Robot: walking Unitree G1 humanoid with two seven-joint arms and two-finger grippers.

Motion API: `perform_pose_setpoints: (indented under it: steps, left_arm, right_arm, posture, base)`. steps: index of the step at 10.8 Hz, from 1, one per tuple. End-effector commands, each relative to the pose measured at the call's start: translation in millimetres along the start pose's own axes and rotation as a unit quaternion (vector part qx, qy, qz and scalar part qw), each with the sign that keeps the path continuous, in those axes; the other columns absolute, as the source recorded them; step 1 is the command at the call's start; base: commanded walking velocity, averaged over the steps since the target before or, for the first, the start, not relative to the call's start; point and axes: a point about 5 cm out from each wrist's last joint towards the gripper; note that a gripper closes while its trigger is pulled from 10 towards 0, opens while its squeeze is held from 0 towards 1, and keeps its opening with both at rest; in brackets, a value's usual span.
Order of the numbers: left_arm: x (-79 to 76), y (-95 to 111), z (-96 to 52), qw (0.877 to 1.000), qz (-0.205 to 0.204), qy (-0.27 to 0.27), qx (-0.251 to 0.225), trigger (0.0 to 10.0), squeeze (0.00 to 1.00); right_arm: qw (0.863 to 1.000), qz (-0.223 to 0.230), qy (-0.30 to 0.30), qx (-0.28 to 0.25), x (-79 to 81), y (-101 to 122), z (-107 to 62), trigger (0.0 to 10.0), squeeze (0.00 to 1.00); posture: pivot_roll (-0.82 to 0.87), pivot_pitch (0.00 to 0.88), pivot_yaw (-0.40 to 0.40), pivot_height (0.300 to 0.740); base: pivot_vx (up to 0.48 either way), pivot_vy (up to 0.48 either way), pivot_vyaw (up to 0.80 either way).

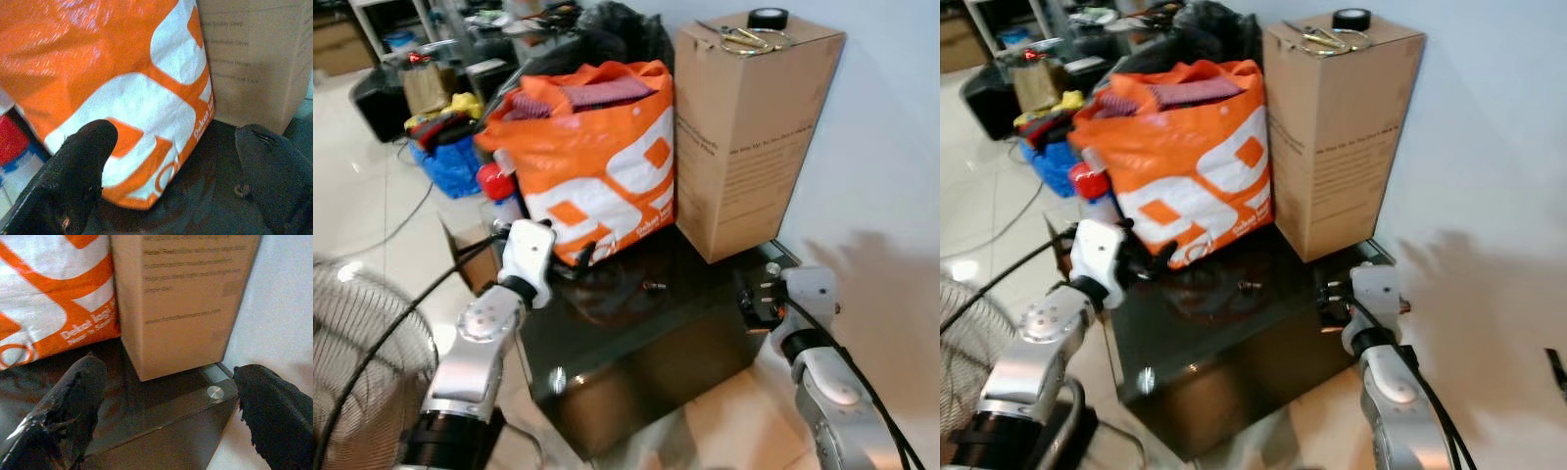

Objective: Hang keys on a hook

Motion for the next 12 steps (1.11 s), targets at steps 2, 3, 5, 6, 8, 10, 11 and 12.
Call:
perform_pose_setpoints:
  steps: [2, 3, 5, 6, 8, 10, 11, 12]
  left_arm:
    - [-2.7, 4, 1.0, 1.000, 0.000, -0.003, -0.007, 10.0, 0.74]
    - [-1.8, 1, -2.2, 1.000, -0.002, 0.003, -0.004, 10.0, 0.74]
    - [2.3, -1, -6.5, 0.999, -0.036, 0.028, -0.010, 10.0, 0.71]
    - [4.1, -3, -8.8, 0.999, -0.024, 0.031, -0.003, 10.0, 0.68]
    - [5.1, -6, -13.0, 1.000, -0.003, 0.030, -0.001, 10.0, 0.69]
    - [6.7, -8, -16.4, 0.999, -0.002, 0.042, -0.003, 10.0, 0.69]
    - [8.3, -12, -20.0, 0.999, 0.005, 0.049, -0.004, 10.0, 0.69]
    - [8.9, -15, -22.9, 0.999, 0.010, 0.052, -0.004, 10.0, 0.69]
  right_arm:
    - [1.000, -0.005, -0.007, 0.000, -2.5, 0, 0.2, 10.0, 0.00]
    - [1.000, -0.007, -0.002, 0.000, -1.8, 0, 0.8, 10.0, 0.00]
    - [1.000, -0.010, 0.007, 0.002, -0.3, -1, 2.4, 10.0, 0.00]
    - [1.000, -0.011, 0.011, -0.001, 0.8, 0, 3.1, 10.0, 0.00]
    - [0.999, -0.033, 0.020, -0.005, 1.5, 0, 6.5, 10.0, 0.00]
    - [0.998, -0.037, 0.041, -0.008, 4.5, 1, 9.9, 10.0, 0.00]
    - [0.999, -0.030, 0.044, -0.009, 5.8, 1, 12.5, 10.0, 0.00]
    - [0.999, -0.029, 0.043, -0.007, 5.8, 0, 14.1, 10.0, 0.00]
  posture:
    - [-0.19, 0.000, 0.109, 0.732]
    - [-0.18, 0.000, 0.098, 0.732]
    - [-0.17, 0.000, 0.085, 0.732]
    - [-0.17, 0.000, 0.081, 0.732]
    - [-0.16, 0.000, 0.075, 0.732]
    - [-0.16, 0.000, 0.064, 0.732]
    - [-0.15, 0.000, 0.055, 0.732]
    - [-0.15, 0.000, 0.050, 0.732]
  base:
    - [0.326, 0.000, 0.00]
    - [0.330, 0.000, 0.00]
    - [0.159, 0.000, 0.00]
    - [0.000, 0.000, 0.00]
    - [0.000, -0.186, 0.40]
    - [0.000, -0.450, 0.80]
    - [0.000, -0.454, 0.00]
    - [0.000, -0.431, 0.00]
Point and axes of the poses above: a point about 5 cm out from each wrist's last joint towards the gripper, its own z axis pointing out of the wrist towards the gripper, its own y axis along the axis of the wrist's last joint, x = y × z, and after that the axes turned 8 degrees about -z, right-handed
